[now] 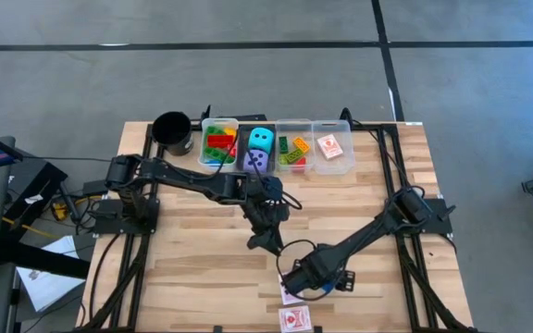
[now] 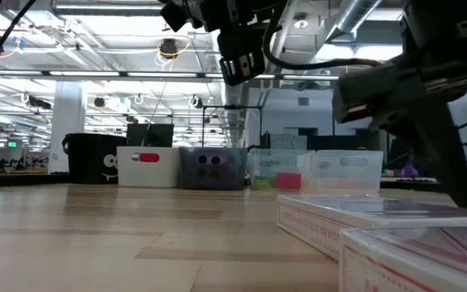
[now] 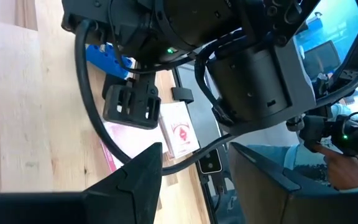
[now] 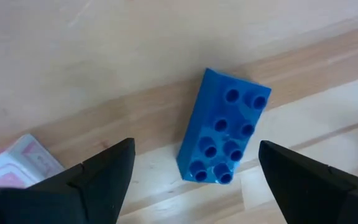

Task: Pick & Place Toys
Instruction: Put the small blue 8-stud game piece into the left transparent bin

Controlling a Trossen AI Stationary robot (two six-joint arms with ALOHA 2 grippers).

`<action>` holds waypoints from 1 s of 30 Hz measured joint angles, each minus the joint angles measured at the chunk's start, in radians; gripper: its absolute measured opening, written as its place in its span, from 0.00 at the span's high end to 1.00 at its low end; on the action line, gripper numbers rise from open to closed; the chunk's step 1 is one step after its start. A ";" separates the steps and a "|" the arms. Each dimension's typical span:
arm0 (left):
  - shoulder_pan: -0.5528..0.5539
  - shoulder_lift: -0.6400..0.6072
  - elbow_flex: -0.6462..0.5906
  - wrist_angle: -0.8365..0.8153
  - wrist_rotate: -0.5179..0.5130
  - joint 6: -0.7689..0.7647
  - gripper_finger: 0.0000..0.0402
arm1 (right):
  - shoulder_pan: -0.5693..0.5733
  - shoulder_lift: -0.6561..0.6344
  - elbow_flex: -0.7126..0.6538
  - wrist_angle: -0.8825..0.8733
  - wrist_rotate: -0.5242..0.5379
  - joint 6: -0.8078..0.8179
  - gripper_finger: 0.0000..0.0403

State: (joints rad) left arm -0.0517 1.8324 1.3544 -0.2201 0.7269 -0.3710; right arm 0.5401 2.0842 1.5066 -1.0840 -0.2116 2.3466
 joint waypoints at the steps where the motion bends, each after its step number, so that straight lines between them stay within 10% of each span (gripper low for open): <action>1: 0.000 0.000 0.000 0.001 0.000 0.000 0.56 | 0.002 0.000 0.000 0.000 0.000 0.000 0.17; 30: 0.000 0.000 0.000 0.004 0.000 0.000 0.56 | 0.031 -0.007 -0.077 0.173 -0.006 0.057 0.17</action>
State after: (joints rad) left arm -0.0513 1.8324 1.3544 -0.2164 0.7269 -0.3710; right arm 0.5707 2.0767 1.4295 -0.9112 -0.2177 2.4040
